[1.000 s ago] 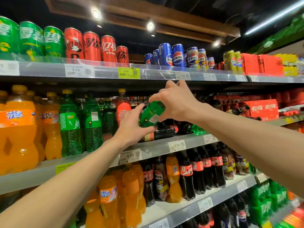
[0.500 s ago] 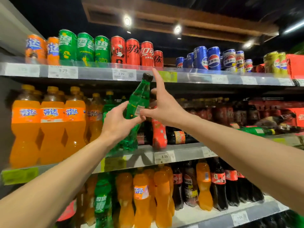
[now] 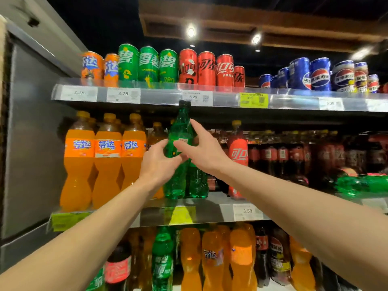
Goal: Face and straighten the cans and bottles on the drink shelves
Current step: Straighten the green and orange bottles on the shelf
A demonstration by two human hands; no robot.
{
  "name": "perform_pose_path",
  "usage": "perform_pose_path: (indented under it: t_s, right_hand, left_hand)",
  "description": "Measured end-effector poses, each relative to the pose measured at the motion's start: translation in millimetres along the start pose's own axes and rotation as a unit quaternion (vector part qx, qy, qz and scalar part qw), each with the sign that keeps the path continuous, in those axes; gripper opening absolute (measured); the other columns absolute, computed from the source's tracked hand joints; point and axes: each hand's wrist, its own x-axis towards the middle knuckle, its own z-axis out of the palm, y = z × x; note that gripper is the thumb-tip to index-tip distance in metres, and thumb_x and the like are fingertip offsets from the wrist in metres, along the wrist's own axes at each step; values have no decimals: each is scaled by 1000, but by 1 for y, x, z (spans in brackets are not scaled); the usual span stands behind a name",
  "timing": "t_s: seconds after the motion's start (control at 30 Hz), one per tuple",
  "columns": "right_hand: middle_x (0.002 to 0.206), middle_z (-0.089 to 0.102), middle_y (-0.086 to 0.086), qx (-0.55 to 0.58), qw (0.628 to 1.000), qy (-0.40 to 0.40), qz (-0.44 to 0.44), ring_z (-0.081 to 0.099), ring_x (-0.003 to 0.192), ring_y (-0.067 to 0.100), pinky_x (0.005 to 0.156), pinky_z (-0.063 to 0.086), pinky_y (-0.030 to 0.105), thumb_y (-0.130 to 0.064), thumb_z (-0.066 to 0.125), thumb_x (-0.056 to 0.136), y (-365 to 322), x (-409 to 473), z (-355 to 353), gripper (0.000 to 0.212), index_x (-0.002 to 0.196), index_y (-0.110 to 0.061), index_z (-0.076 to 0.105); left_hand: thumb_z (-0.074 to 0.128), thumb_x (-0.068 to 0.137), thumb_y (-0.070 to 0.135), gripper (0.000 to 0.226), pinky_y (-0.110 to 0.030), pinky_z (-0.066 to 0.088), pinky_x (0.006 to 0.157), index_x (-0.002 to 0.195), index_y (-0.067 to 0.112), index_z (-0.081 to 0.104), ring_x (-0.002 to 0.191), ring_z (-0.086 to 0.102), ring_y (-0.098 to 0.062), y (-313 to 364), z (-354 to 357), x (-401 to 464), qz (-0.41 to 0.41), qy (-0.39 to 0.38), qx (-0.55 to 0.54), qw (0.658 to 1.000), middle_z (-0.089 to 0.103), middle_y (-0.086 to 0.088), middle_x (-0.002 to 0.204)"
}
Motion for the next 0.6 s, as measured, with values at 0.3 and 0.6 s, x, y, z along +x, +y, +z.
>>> perform_pose_path:
  t_s: [0.3, 0.6]
  right_hand:
    - [158, 41, 1, 0, 999, -37, 38, 47, 137, 23, 104, 50, 51, -51, 64, 92, 8, -3, 17, 86, 161, -35, 15]
    - [100, 64, -2, 0, 995, -40, 88, 58, 70, 9, 60, 46, 24, -46, 61, 97, 16, 3, 37, 53, 140, -17, 48]
  left_hand:
    - [71, 88, 44, 73, -36, 38, 109, 150, 18, 44, 139, 42, -21, -17, -1, 1, -19, -53, 5, 998, 46, -2, 152]
    - [61, 96, 30, 51, -12, 39, 58, 144, 19, 49, 80, 54, 0, -27, 3, 4, -53, -57, 0, 997, 63, 8, 112]
